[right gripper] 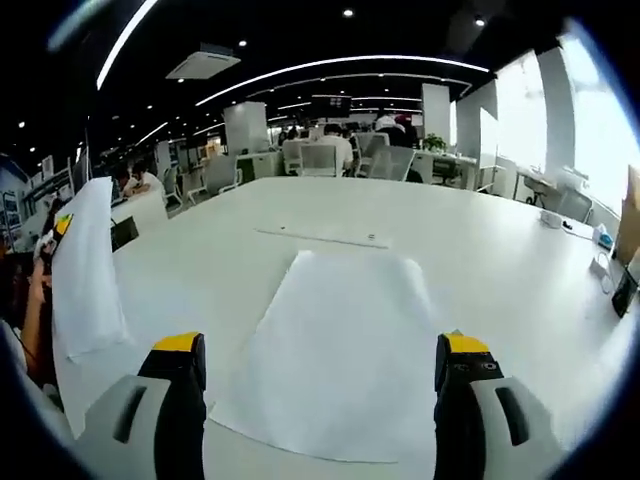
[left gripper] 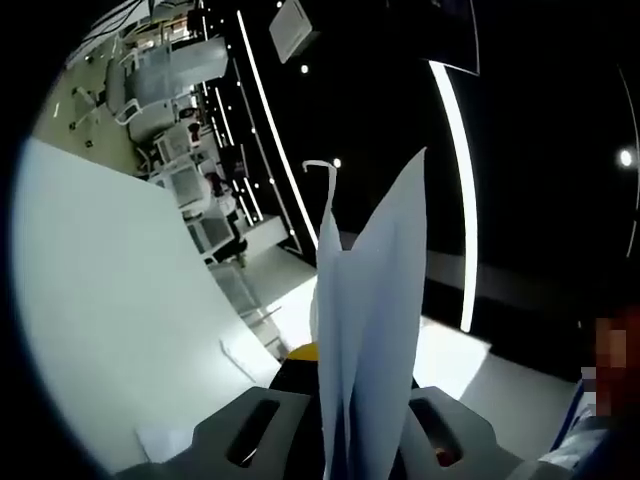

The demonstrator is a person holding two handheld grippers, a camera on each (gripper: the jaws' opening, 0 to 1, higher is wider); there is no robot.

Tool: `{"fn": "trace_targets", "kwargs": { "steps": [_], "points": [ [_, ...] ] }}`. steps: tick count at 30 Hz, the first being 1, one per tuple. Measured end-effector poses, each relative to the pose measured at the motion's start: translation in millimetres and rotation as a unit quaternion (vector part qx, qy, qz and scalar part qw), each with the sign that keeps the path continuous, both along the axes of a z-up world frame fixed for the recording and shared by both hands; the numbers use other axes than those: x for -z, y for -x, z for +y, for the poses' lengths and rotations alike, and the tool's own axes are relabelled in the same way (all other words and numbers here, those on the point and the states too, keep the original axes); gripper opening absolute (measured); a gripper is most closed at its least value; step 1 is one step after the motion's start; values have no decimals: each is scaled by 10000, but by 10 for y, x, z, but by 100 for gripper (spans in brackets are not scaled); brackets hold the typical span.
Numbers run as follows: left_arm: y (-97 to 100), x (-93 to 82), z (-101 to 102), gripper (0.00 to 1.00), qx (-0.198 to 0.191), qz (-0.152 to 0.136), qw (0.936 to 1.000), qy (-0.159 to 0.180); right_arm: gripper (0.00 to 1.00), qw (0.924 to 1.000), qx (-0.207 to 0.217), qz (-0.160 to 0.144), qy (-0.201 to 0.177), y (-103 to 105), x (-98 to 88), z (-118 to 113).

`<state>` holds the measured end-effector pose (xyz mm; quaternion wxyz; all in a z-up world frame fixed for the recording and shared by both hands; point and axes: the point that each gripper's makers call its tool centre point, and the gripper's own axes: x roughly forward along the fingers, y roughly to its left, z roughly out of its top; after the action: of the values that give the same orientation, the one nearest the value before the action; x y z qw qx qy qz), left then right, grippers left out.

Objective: Organize the stack of printing papers by aligning and flattening the scattered papers on the table

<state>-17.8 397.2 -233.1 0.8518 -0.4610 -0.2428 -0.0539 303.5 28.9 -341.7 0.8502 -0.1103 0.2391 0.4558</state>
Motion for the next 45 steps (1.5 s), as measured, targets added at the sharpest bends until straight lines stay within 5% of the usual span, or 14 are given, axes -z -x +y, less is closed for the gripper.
{"fn": "trace_targets", "kwargs": {
  "steps": [10,35,45],
  "points": [
    [-24,-46,10,6,-19,-31,10000,2,88,9988,373,-52,315,-182,119,-154],
    [-26,-59,-45,6,-150,-52,9999,-12,89,9979,597,60,258,-506,170,-145],
    [-102,-81,-84,6,-257,81,9996,-29,88,9955,876,-142,329,-805,-154,-185]
  ]
}}
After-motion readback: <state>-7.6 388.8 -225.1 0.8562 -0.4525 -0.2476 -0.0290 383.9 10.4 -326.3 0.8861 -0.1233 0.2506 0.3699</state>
